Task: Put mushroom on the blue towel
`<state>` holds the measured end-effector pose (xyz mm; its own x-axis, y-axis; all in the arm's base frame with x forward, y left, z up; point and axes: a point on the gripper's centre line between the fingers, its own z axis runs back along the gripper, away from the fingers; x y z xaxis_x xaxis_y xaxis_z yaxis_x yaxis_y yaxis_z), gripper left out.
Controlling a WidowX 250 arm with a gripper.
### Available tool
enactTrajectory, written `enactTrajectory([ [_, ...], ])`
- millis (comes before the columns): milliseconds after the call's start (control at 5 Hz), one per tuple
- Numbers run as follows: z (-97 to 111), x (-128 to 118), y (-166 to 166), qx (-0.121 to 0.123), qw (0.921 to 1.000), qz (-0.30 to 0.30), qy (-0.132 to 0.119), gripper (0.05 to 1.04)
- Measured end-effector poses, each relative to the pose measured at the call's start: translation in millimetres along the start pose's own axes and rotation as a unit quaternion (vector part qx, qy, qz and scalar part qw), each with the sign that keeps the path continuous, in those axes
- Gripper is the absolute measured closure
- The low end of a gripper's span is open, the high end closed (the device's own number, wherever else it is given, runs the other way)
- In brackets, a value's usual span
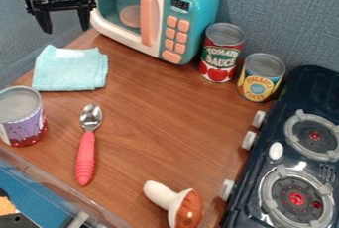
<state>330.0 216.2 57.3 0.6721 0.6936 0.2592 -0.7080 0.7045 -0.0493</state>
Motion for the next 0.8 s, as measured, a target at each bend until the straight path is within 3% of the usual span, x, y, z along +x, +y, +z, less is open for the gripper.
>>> enactTrajectory([
  [200,-13,-7,-1,0.004,0.9998,-0.004,0.02,0.083],
  [400,-14,-19,-31,0.004,0.997,-0.07,0.031,0.083],
  [600,-22,-49,-62,-0.011,0.9886,-0.141,0.05,0.083],
  [800,-7,-79,-88,-0.04,0.9761,-0.21,0.038,0.083],
])
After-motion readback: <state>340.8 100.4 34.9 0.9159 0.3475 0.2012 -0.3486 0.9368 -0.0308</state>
